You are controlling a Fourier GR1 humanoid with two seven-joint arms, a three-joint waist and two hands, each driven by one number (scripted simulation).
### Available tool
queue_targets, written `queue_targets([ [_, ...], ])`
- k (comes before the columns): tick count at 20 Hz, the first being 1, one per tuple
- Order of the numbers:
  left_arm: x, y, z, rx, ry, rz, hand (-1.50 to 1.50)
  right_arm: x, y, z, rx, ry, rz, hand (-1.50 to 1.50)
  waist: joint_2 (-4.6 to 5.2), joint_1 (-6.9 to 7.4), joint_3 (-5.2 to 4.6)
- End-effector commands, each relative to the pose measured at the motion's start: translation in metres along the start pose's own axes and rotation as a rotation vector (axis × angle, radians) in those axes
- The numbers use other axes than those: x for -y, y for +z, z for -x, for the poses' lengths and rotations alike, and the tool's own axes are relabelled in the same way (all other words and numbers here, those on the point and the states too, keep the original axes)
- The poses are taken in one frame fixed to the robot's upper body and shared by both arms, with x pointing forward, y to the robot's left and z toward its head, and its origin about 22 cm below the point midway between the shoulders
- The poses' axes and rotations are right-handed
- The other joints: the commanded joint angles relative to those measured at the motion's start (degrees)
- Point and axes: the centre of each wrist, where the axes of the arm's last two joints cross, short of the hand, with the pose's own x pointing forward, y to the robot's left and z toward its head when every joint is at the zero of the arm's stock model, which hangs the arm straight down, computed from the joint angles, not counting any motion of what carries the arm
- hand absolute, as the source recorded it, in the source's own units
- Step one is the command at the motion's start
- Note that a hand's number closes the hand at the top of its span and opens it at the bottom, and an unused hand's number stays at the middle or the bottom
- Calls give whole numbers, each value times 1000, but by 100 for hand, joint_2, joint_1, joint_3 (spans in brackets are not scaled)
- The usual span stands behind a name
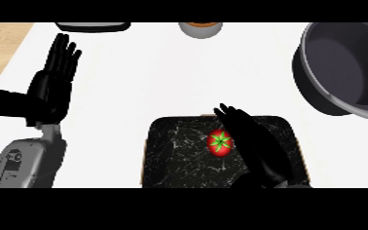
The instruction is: Pick the tomato from the tray and place it in the pot
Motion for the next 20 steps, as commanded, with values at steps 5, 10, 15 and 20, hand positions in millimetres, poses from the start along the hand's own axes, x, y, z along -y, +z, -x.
queue_targets([
  [5, -12, 0, 18, -5, -16, -6, 0, -23, -11, 21, -40, -11, 2, -150, 3, -13, 0],
  [10, 0, 2, -4, -9, -4, 24, 0, -23, -42, 3, 3, 8, -7, -150, 1, 8, 1],
  [15, -13, 9, 6, 5, 1, 12, 0, -36, -68, 4, 8, -9, -13, -150, 5, 26, 0],
  [20, -7, 12, 20, 13, 3, 17, 0, -60, -55, 17, 175, 68, -62, 150, 6, 13, 1],
])
